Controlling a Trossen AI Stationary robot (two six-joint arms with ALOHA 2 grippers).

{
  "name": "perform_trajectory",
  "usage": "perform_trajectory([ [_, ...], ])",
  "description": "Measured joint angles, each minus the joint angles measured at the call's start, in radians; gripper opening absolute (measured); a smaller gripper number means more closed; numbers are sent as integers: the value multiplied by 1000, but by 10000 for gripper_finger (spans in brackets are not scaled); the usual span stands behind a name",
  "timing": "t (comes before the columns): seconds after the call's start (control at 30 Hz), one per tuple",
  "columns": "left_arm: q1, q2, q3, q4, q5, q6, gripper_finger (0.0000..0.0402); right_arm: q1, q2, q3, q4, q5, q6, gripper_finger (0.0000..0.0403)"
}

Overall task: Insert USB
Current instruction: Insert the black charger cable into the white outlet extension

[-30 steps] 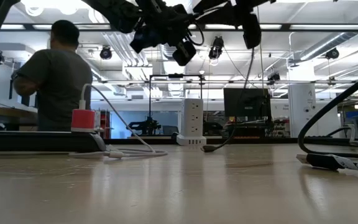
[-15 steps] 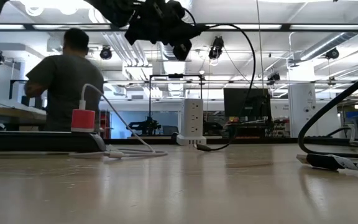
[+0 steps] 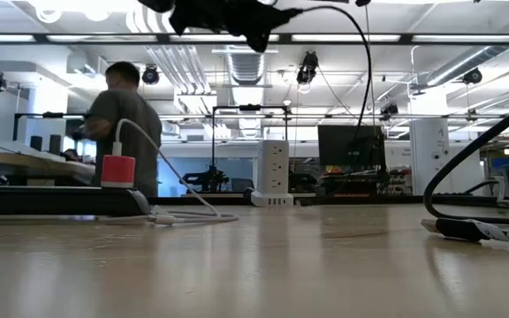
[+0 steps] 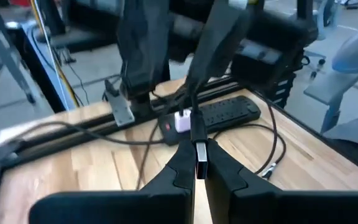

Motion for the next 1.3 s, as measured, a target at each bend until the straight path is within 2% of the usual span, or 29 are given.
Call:
perform_trajectory([
  [0.2,1,-49,0,-30,-54,60,0,-1,1,0,-10,-19,41,65],
  [0.4,-11,-52,0,-33,-52,68,0,-26,2,0,-9,-161,117,76],
  [0.93,-48,-55,0,-9,-86,96,0,-62,10,2,-41,-212,218,48],
  [1.3,-48,-57,0,-20,-73,95,0,-71,42,2,-15,-211,199,71],
])
